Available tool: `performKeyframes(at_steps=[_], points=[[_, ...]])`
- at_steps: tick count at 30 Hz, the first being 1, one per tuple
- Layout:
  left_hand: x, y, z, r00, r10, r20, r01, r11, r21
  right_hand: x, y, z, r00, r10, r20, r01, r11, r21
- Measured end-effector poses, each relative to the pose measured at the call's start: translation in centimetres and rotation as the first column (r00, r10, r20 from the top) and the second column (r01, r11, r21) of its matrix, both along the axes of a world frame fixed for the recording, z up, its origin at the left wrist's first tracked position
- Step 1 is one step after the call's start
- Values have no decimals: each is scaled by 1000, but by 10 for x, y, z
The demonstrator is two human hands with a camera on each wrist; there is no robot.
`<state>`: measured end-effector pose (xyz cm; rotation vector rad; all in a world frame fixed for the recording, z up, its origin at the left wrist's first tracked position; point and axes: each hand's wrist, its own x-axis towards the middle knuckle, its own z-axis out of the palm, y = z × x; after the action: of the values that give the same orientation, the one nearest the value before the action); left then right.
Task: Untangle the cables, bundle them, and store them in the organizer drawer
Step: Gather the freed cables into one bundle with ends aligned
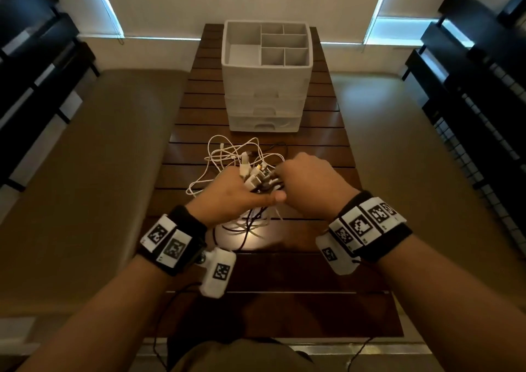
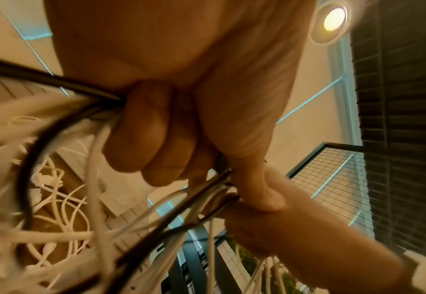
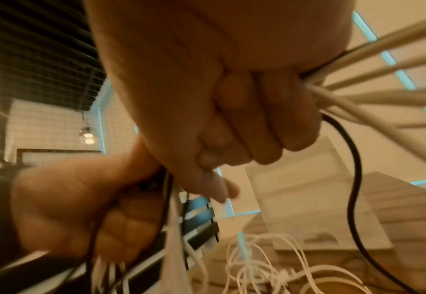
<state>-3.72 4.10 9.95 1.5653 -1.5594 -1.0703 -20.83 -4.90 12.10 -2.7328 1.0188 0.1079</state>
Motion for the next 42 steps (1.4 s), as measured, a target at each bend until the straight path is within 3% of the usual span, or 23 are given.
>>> performKeyframes(at_steps=[4,9,14,19,22,25,29,35,39,42], points=[[13,-3,0,998,51,-34,-53,995,-87,12,-1,8,995,6,102,6,993,-119],[31,0,14,995,92,25,-87,982,-167,15,-6,7,954,0,301,-17,998,56],[24,0,7,994,27,106,-18,996,-85,28,-7,0,985,66,162,-56,996,-67],[26,7,4,998,55,26,-50,989,-139,7,-4,-14,937,66,343,-135,974,180],[21,8,5,997,16,74,-5,989,-147,-4,-9,-19,956,-10,294,-82,951,299],[34,4,1,991,112,69,-97,975,-201,-12,-25,-22,968,-27,248,-64,935,350],[55,0,-3,964,252,83,-225,941,-251,-24,-46,-27,955,-62,290,9,984,179],[66,-4,-16,903,430,-17,-424,881,-212,-24,-62,-31,920,-175,351,158,984,76],[71,-9,-16,866,498,-54,-496,838,-229,-13,-56,-27,845,-219,489,81,954,287],[74,-10,-13,849,522,-75,-524,818,-236,-12,-55,-21,866,-175,468,45,960,276]])
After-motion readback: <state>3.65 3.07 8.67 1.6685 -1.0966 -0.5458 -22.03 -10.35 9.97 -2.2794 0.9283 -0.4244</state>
